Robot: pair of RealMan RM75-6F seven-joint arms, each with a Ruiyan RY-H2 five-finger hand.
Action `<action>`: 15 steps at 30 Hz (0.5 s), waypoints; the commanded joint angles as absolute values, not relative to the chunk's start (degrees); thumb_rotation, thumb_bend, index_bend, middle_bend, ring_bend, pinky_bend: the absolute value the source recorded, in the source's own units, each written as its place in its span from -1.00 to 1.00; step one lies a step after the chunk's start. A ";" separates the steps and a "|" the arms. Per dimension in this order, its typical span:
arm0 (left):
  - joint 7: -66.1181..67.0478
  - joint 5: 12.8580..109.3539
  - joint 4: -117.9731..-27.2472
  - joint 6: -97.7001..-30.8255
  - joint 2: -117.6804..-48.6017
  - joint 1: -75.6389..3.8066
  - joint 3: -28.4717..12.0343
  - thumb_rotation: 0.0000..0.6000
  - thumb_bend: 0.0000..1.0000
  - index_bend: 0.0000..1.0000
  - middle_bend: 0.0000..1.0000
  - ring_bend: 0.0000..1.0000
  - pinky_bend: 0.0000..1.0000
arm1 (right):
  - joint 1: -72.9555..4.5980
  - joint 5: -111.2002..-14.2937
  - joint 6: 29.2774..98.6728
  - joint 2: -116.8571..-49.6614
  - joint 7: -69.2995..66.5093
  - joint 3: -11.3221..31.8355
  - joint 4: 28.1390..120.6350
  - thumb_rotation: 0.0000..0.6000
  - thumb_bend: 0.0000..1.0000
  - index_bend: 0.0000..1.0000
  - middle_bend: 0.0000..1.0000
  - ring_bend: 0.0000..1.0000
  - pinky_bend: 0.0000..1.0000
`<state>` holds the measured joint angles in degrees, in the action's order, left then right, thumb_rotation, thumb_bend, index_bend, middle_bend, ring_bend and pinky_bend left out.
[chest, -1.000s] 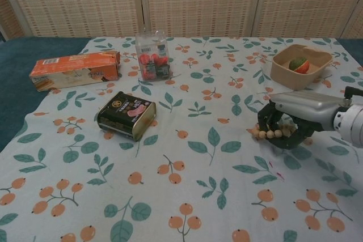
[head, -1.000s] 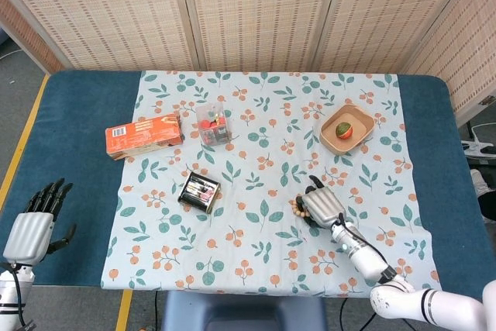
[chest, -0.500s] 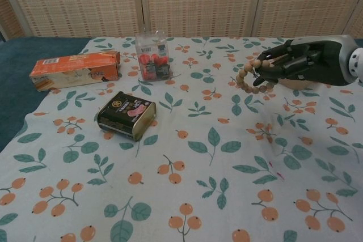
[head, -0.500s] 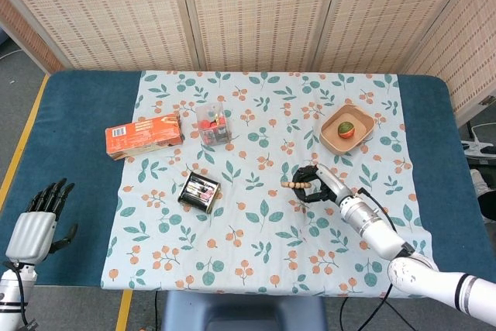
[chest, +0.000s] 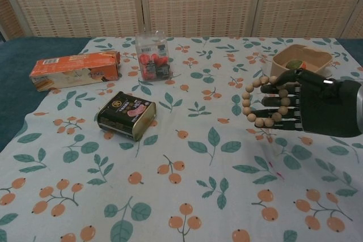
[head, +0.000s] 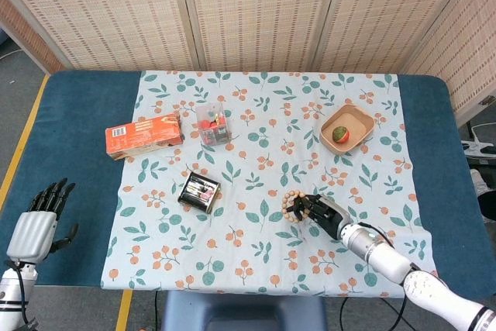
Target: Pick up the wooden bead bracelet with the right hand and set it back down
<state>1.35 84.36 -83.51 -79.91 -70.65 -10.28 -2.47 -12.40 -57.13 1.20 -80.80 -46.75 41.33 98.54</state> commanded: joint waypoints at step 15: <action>0.87 83.94 -83.35 -79.33 -70.60 -10.40 -2.52 1.00 -0.17 -1.00 -1.00 -1.00 -0.70 | -0.79 -50.78 -20.19 -92.48 -16.77 55.25 90.86 -0.41 -0.37 -0.23 0.11 -0.59 -0.98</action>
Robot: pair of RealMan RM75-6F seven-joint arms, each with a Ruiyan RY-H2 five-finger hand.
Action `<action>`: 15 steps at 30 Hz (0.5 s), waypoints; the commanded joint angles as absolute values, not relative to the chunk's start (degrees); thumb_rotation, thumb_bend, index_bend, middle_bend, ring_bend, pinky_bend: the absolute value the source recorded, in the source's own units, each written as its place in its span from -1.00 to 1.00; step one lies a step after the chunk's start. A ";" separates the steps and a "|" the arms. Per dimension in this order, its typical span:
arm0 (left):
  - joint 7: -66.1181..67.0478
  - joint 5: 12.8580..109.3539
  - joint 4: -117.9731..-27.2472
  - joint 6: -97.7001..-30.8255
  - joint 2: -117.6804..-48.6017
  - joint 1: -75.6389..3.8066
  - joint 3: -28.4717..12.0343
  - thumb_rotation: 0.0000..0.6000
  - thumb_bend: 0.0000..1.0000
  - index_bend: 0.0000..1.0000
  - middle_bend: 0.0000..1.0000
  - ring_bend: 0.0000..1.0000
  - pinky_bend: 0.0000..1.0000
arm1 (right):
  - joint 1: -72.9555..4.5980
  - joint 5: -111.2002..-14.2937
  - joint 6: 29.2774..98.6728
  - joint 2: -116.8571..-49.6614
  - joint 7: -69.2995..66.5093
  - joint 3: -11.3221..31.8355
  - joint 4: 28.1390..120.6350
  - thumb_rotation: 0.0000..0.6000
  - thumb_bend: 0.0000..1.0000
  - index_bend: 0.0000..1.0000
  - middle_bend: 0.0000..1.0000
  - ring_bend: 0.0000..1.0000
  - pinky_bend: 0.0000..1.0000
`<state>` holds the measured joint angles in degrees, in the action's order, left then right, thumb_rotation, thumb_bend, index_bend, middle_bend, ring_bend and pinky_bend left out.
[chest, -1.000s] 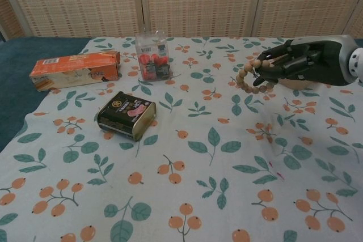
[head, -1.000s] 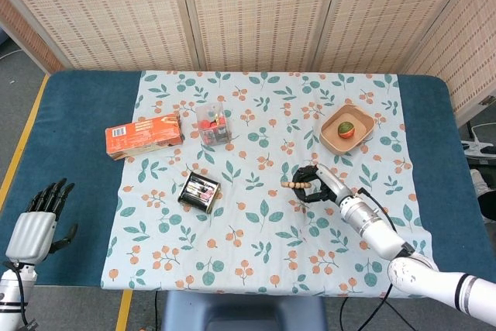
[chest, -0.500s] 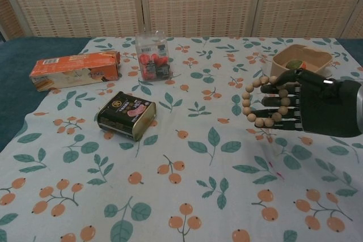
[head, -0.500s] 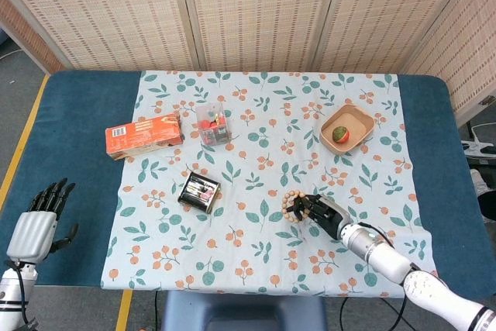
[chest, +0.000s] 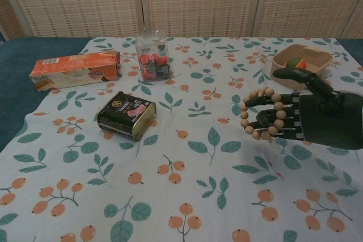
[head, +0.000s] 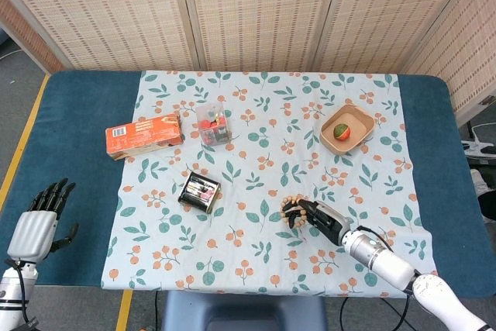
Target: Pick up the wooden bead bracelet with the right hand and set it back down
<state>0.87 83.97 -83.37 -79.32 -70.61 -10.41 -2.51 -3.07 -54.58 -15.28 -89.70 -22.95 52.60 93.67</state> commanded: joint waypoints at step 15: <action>0.64 84.05 -83.36 -79.46 -70.48 -10.35 -2.51 1.00 -0.17 -1.00 -1.00 -1.00 -0.70 | 0.87 -41.48 -27.13 -96.99 1.30 57.18 85.22 -0.68 0.14 0.00 0.11 -0.59 -0.98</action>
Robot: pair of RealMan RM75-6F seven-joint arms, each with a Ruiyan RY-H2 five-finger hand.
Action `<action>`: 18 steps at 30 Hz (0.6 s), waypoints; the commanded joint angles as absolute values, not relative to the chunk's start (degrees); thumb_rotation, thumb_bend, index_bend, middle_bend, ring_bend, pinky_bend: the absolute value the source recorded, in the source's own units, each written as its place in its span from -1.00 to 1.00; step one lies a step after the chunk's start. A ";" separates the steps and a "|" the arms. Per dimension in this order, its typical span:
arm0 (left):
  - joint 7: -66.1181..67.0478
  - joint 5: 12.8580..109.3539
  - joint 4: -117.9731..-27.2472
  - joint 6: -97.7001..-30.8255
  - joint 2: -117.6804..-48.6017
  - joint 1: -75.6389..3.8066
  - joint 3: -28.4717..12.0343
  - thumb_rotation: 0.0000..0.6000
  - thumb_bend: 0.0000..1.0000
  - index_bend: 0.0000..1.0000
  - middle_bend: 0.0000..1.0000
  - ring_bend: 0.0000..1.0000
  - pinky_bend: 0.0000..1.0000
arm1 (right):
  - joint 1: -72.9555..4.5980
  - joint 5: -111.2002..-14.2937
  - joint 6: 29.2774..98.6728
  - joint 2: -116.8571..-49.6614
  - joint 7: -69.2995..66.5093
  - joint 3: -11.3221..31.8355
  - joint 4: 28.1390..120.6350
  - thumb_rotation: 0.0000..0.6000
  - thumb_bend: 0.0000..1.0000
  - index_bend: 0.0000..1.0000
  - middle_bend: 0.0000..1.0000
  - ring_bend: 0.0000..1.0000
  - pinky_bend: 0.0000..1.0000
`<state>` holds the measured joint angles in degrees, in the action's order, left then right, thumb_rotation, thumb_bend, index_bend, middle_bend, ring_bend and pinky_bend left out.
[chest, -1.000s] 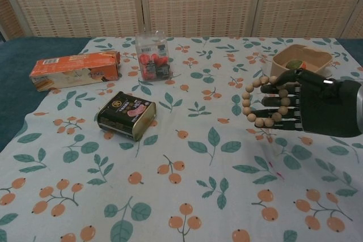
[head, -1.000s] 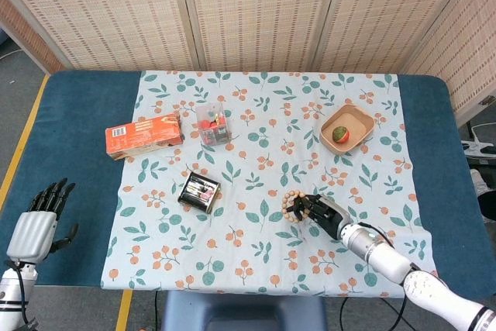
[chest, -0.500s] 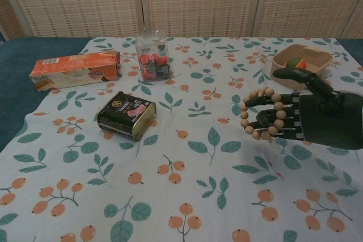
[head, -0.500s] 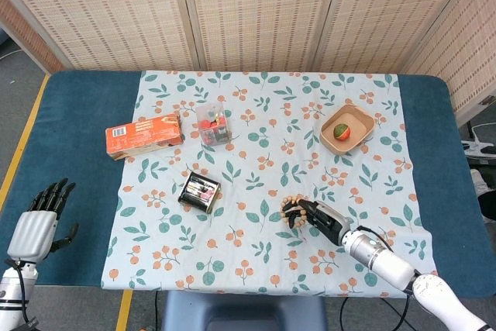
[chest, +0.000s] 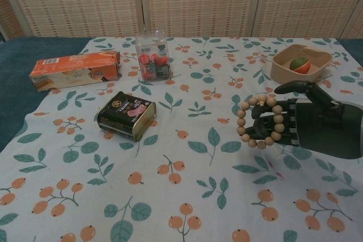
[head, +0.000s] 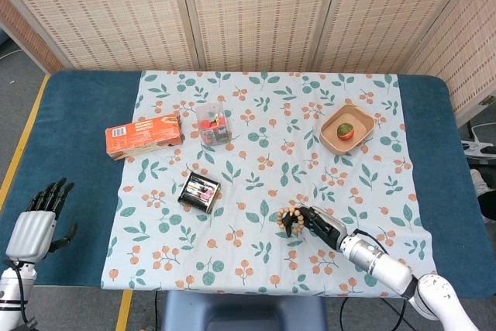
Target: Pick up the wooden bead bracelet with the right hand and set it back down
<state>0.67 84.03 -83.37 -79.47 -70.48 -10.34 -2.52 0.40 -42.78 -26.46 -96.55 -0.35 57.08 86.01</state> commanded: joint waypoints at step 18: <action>0.89 84.31 -83.33 -79.58 -70.67 -10.39 -2.46 1.00 -0.17 -1.00 -1.00 -1.00 -0.70 | 2.99 -35.88 -25.27 -97.57 6.49 58.07 82.57 -0.35 0.29 0.21 0.24 -0.57 -0.98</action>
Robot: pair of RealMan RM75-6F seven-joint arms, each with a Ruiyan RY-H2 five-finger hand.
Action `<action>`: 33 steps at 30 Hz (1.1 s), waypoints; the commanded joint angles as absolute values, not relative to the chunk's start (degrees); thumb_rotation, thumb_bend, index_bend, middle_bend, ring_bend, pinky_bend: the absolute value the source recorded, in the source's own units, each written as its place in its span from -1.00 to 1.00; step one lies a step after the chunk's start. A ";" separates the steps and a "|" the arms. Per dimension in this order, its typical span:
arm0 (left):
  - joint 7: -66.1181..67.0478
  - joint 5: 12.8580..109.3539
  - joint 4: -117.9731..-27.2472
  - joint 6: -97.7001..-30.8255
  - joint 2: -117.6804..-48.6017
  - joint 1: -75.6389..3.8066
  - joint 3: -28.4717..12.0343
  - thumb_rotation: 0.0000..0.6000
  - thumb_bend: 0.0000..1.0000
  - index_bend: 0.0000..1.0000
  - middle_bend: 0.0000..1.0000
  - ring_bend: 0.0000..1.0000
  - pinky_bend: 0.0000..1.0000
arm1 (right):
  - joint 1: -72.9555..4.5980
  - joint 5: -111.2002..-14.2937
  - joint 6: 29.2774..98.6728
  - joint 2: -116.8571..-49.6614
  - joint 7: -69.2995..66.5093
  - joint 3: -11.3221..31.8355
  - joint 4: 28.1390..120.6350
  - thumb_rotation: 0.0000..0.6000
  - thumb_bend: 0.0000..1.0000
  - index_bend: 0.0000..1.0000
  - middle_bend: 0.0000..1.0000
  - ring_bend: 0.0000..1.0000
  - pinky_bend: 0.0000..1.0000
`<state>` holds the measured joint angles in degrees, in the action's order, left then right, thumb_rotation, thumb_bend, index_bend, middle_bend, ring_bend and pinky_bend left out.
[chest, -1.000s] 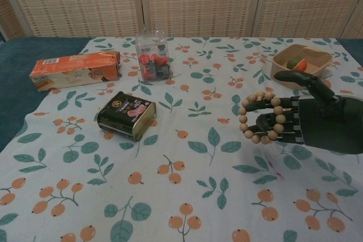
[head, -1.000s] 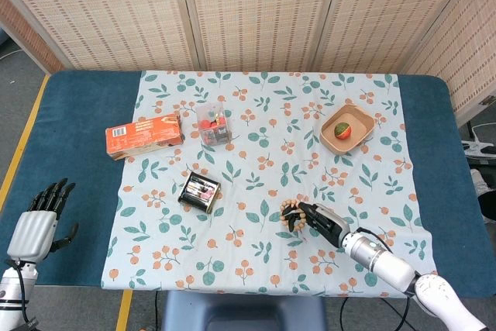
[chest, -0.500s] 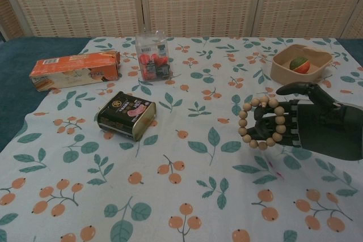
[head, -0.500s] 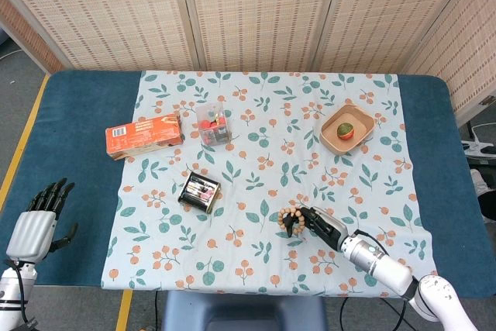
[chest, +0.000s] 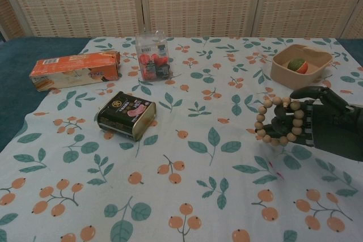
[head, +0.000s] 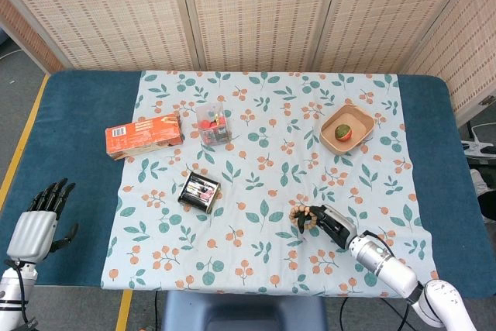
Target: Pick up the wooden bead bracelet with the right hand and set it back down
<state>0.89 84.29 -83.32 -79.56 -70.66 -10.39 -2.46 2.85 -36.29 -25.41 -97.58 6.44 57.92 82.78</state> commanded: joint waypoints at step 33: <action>0.68 84.47 -83.25 -79.54 -70.72 -10.55 -2.47 1.00 -0.17 -1.00 -1.00 -1.00 -0.70 | 2.74 -35.68 -25.28 -96.84 10.82 57.37 82.99 -0.33 -0.27 -0.03 0.24 -0.57 -0.98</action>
<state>0.68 84.47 -83.24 -79.54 -70.72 -10.55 -2.47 2.73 -35.68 -25.10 -96.85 10.65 57.36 83.05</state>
